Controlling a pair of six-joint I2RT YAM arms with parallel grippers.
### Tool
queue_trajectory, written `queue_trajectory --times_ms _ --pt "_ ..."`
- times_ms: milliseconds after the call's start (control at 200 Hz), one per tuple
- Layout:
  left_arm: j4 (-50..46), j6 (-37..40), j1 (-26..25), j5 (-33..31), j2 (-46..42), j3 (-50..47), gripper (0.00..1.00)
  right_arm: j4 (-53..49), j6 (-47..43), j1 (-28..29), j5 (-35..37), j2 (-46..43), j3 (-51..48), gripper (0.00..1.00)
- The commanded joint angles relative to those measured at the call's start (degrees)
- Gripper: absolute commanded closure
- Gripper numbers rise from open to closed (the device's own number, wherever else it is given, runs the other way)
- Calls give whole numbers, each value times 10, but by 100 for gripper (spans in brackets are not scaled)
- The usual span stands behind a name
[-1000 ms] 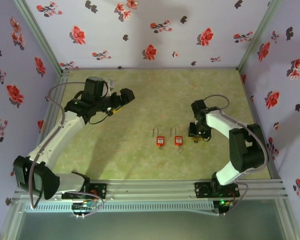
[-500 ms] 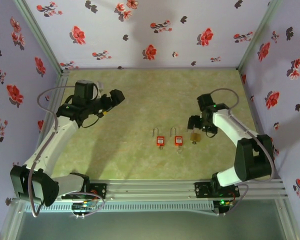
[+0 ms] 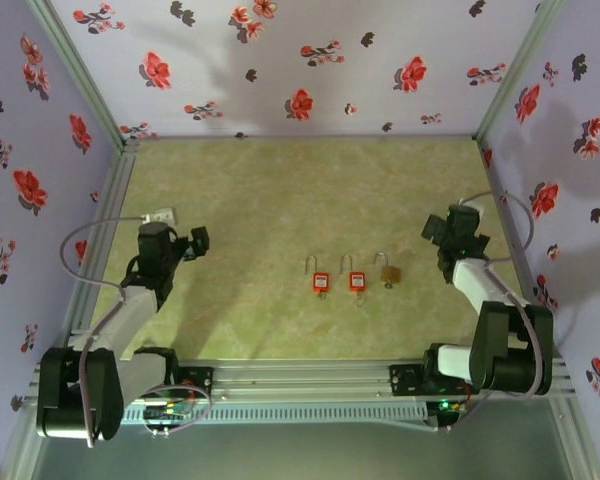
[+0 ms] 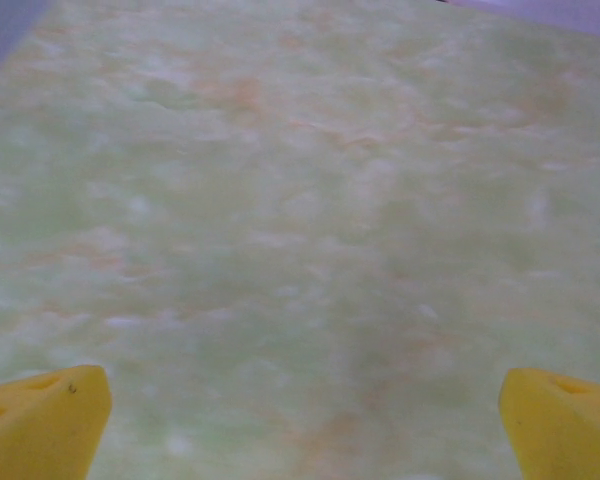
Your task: Unlock with the key
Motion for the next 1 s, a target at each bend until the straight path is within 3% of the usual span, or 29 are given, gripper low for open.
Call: queue_trajectory --times_ms 0,185,250,385,440,485,585,680,735,825,915,995 --pt "169 86 22 -2 26 -25 0 235 -36 -3 -7 21 -26 1" --pt "328 136 32 17 94 -92 0 423 -51 -3 -55 74 -70 1" --pt "393 145 45 31 133 -97 0 444 -39 -3 -56 99 -67 1" --pt "494 113 99 150 278 -61 0 532 -31 -1 -91 222 -36 1" --pt "394 123 104 168 252 -35 0 512 -20 3 -45 230 -17 1" --pt "443 116 105 173 268 -43 0 497 -9 1 -20 228 -4 1" --pt "434 117 108 180 266 -42 0 558 -21 2 -40 248 -16 1" --pt "431 119 108 180 264 -42 0 441 -4 12 -50 165 -27 1" --pt "433 118 108 181 265 -43 0 425 -25 31 -43 101 -43 1" --pt "433 118 108 181 265 -43 0 213 -65 55 -20 -11 -21 1" --pt "434 118 108 181 264 -43 0 233 -40 55 -2 -84 -107 1" --pt "435 118 108 181 264 -43 0 326 -30 54 -9 -73 -174 1"
